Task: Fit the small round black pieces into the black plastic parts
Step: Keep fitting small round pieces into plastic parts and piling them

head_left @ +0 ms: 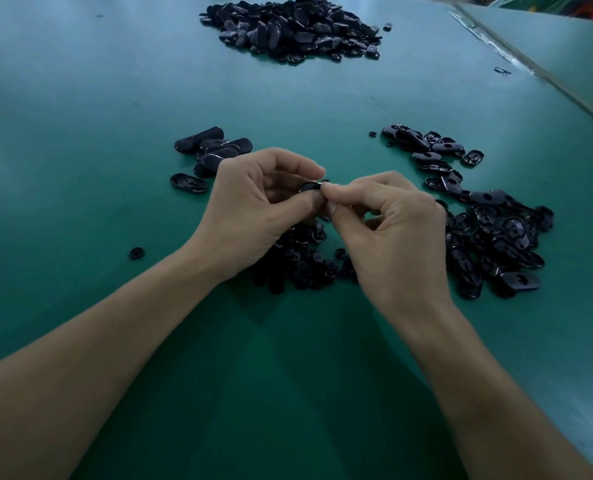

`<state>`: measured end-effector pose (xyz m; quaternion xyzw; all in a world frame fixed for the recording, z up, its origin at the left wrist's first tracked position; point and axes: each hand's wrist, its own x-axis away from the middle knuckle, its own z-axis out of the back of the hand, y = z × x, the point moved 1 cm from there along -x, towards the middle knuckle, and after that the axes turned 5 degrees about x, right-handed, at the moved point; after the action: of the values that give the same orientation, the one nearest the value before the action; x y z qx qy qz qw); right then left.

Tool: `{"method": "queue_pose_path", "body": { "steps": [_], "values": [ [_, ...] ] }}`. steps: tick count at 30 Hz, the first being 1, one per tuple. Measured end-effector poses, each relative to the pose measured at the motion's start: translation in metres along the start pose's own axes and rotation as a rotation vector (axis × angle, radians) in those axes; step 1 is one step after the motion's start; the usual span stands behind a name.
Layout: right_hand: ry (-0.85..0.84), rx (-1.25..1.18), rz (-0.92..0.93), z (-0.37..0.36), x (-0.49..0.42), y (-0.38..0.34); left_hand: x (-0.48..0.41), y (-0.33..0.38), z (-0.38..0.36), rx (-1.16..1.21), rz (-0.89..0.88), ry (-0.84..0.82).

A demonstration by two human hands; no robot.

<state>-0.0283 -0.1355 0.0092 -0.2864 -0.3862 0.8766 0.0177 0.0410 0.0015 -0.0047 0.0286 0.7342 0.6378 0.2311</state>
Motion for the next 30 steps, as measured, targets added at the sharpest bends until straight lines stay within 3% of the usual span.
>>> {"method": "queue_pose_path", "body": {
  "steps": [13, 30],
  "values": [
    [-0.207, -0.311, -0.199, 0.011, -0.011, 0.012, -0.002, -0.002, 0.009, 0.076, 0.080, -0.080],
    [-0.183, -0.212, -0.248, 0.008, -0.009, 0.014, -0.001, -0.001, 0.008, 0.033, 0.074, -0.039]
  ]
}}
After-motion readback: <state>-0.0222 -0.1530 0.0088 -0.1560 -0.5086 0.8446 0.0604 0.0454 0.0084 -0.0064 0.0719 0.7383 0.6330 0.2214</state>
